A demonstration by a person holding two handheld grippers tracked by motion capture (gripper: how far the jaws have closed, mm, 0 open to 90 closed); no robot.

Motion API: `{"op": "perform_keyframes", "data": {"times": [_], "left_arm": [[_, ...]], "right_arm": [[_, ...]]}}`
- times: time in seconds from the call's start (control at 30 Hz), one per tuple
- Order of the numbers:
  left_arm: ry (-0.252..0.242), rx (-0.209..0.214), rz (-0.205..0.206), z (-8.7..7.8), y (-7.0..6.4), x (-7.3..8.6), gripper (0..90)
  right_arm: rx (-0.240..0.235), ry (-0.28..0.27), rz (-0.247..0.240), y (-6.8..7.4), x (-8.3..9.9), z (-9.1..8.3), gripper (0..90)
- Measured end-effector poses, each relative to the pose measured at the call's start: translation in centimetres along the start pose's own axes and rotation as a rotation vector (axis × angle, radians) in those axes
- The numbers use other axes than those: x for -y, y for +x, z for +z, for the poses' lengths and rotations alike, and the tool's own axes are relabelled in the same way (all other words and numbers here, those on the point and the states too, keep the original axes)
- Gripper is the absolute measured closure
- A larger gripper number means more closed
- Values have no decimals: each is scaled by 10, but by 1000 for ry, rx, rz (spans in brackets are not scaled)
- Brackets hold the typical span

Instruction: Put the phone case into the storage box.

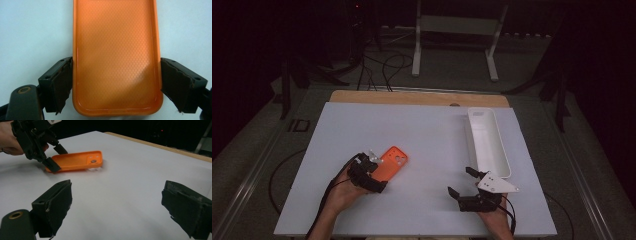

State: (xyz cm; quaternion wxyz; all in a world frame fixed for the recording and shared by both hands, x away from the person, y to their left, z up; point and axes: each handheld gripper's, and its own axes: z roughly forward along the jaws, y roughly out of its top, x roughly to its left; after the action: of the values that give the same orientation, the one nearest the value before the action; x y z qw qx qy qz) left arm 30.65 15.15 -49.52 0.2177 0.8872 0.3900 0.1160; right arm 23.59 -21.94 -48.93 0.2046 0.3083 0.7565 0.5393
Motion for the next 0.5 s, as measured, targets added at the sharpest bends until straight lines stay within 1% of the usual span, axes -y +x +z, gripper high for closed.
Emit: {"op": "perform_keyframes", "data": {"times": [0.13,0.23,0.5], "left_arm": [[-49,-17,0,-7,-1,1,164],[-77,-30,-7,-11,-2,1,164],[-141,-36,-4,-19,-4,-1,163]], "right_arm": [[-3,-1,6,0,-1,1,95],[-8,-3,10,1,-2,3,95],[-18,-6,20,0,-9,6,95]]}}
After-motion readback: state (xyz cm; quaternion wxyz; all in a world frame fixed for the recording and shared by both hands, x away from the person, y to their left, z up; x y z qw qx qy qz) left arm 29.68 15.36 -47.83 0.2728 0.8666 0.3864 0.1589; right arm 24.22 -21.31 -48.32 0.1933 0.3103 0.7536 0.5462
